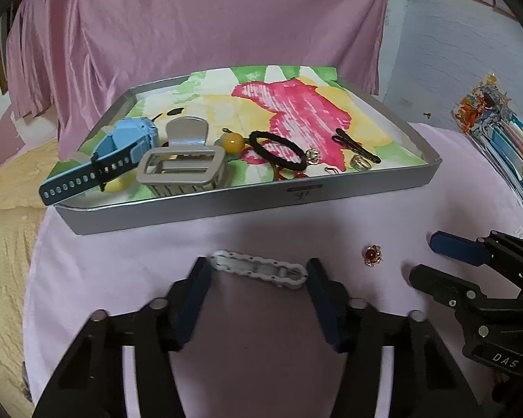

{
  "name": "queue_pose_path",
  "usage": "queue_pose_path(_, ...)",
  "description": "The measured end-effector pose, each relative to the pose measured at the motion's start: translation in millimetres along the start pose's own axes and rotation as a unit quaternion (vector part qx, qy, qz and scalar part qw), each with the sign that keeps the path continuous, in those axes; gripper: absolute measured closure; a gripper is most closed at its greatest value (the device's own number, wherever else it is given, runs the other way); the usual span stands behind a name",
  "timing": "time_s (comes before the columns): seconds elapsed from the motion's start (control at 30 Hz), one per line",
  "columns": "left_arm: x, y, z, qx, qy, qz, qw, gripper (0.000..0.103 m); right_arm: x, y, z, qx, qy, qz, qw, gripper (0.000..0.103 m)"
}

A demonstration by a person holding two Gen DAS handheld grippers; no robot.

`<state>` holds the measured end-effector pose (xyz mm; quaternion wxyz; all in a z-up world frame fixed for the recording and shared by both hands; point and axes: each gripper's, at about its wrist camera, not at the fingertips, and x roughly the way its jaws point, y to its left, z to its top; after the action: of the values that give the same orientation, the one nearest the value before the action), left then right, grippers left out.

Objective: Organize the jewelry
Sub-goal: 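Grasp the white beaded hair clip with the left tool while the right tool grasps the gold earring, then carry the white clip and earring into the tray with both tools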

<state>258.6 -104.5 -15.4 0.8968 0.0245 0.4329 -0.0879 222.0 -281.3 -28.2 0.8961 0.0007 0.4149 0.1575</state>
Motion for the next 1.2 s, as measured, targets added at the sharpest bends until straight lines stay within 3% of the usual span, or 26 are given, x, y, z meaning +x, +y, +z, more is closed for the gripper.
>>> queue_pose_path(0.2,-2,15,0,-0.022,0.0,-0.007,0.9997,0.08,6,14,6,-0.013,0.01,0.016,1.0,0.063)
queue_pose_path(0.33,-3,23,-2,-0.029,-0.003,-0.014,0.9995,0.086,11,21,12,-0.02,0.018,0.018,0.999,0.064)
queue_pose_path(0.67,-4,34,-5,-0.036,-0.005,-0.025,0.999,0.086,20,34,21,-0.036,0.022,-0.002,0.999,0.073)
queue_pose_path(0.87,-6,39,-9,-0.039,-0.009,-0.035,0.9986,0.086,24,38,24,-0.041,0.021,0.0,0.999,0.092)
queue_pose_path(1.2,-12,37,-17,-0.036,-0.014,-0.075,0.9964,0.086,18,33,22,-0.026,0.01,0.021,0.999,0.092)
